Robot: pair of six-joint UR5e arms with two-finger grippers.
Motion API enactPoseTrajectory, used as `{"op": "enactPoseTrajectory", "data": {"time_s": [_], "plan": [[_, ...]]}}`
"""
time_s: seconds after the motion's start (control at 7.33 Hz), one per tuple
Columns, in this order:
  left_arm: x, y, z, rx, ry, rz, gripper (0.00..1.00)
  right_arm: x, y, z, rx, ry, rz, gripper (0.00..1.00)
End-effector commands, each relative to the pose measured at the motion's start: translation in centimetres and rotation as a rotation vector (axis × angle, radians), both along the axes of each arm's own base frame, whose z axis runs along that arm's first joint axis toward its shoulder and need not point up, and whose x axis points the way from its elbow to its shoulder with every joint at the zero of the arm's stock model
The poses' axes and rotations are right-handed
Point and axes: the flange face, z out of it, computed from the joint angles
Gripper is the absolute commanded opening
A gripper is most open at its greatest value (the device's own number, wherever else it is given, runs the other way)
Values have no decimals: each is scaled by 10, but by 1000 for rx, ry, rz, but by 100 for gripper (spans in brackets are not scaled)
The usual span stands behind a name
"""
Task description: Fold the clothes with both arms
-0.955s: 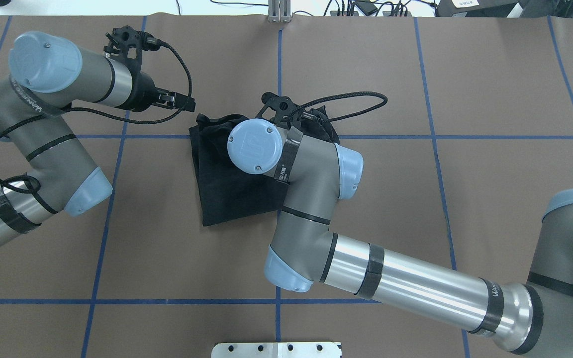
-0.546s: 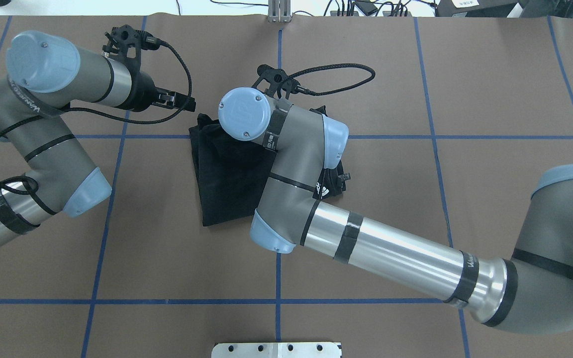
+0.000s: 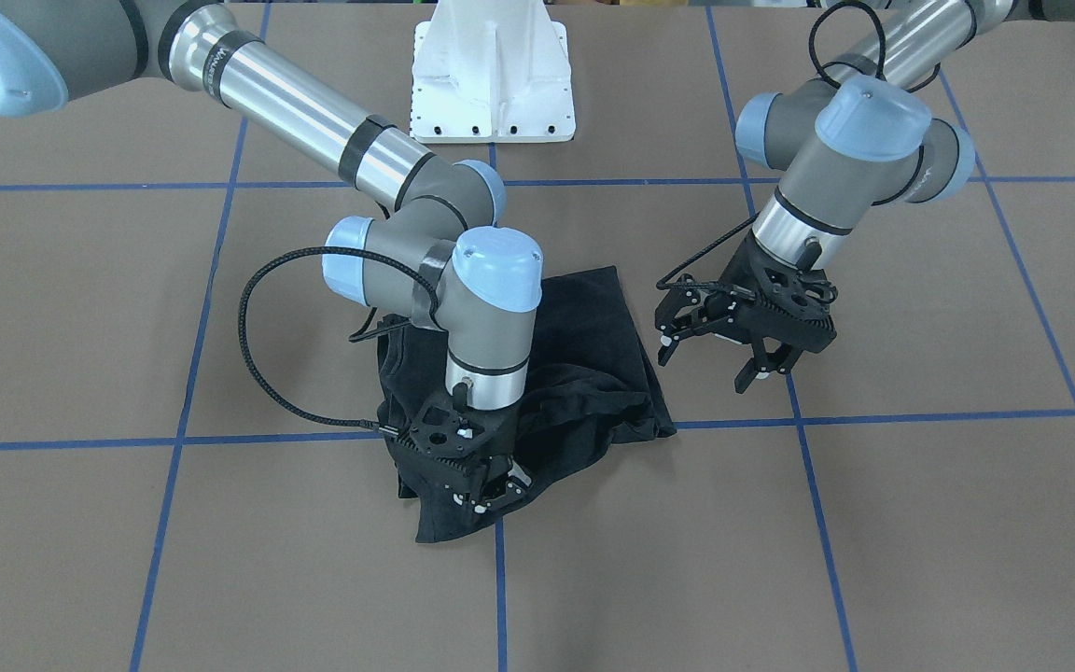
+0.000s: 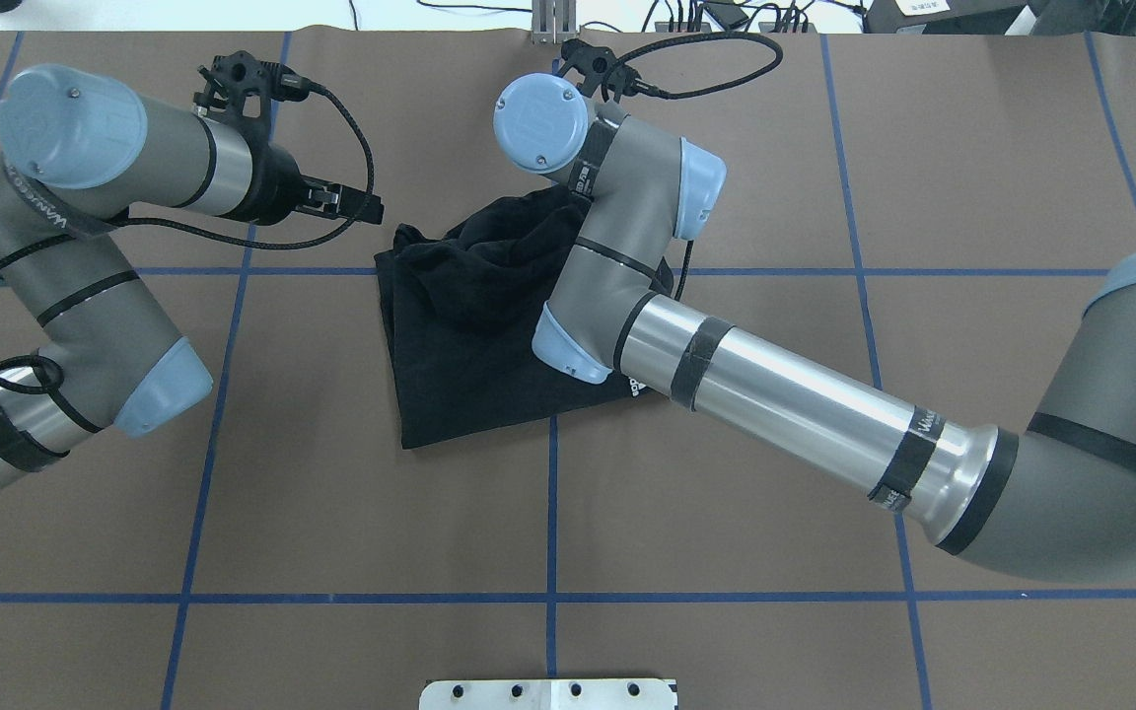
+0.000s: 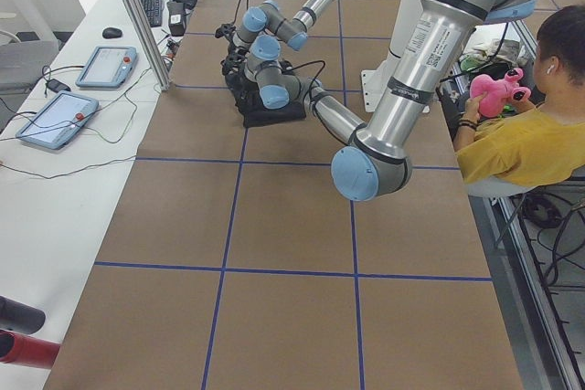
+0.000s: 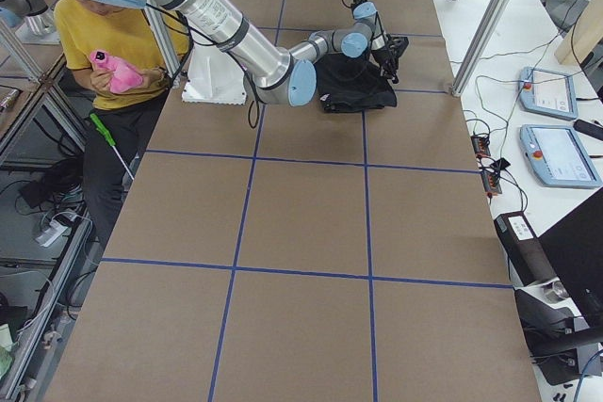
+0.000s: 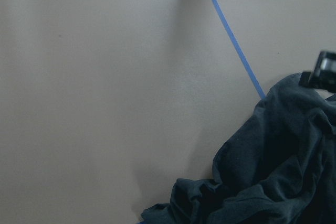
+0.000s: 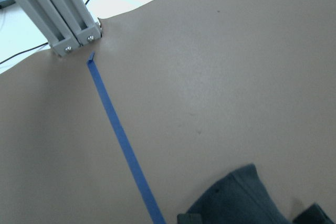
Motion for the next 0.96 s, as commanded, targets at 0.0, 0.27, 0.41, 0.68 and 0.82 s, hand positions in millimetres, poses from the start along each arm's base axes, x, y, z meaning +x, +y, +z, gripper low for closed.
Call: {"op": "enactPoseTrajectory", "data": {"time_s": [0.0,0.27,0.41,0.68,0.82], "plan": [[-9,9,-3,1,3,2,100,8,-7,-12,-34,-53,-81,99],[-24,27,-3,-53,-57,19,100,35,-7,-25,-66,-43,-168,100],[-36,38,-2,-41,-99,40,100,63,2,-31,-80,1,-230,100],[-110,55,19,61,-243,76,100,161,40,17,-49,61,-373,100],[-145,50,33,23,-297,92,100,219,60,52,-33,67,-440,100]]}}
